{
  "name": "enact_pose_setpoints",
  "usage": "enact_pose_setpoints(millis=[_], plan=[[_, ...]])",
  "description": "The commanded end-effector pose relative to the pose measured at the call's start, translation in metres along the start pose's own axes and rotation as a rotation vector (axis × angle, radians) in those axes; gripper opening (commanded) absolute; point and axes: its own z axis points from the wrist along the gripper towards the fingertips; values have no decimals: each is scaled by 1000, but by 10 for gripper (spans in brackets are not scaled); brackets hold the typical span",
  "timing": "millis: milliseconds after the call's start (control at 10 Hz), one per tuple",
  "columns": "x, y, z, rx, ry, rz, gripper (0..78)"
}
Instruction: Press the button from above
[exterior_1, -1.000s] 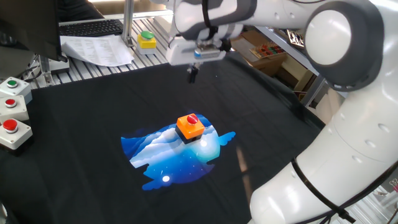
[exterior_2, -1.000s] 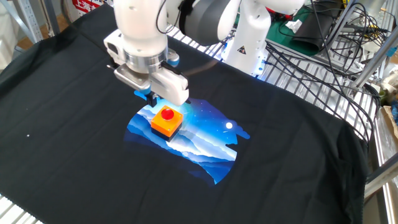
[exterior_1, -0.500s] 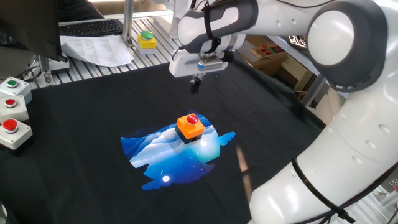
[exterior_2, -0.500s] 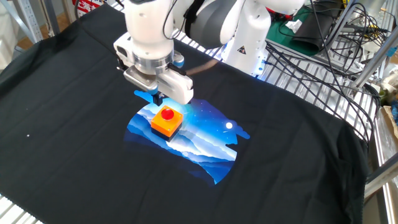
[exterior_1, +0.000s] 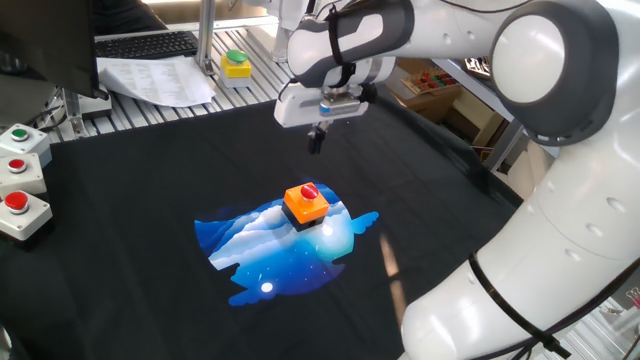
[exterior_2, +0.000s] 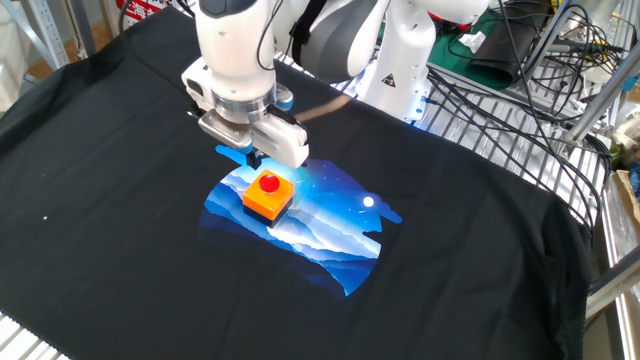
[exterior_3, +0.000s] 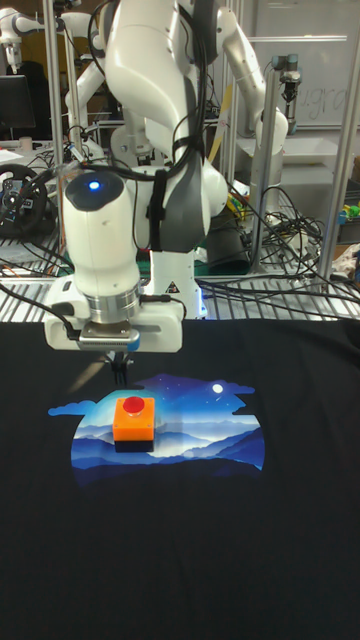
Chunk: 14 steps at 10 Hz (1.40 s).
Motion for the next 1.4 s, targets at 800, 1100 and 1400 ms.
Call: enact_pose_setpoints(millis=[800,1100,1400], plan=[[28,0,67,11,-21,-4,0],[33,2,71,-6,-19,-11,0],[33,3,72,-15,-27,-20,0]])
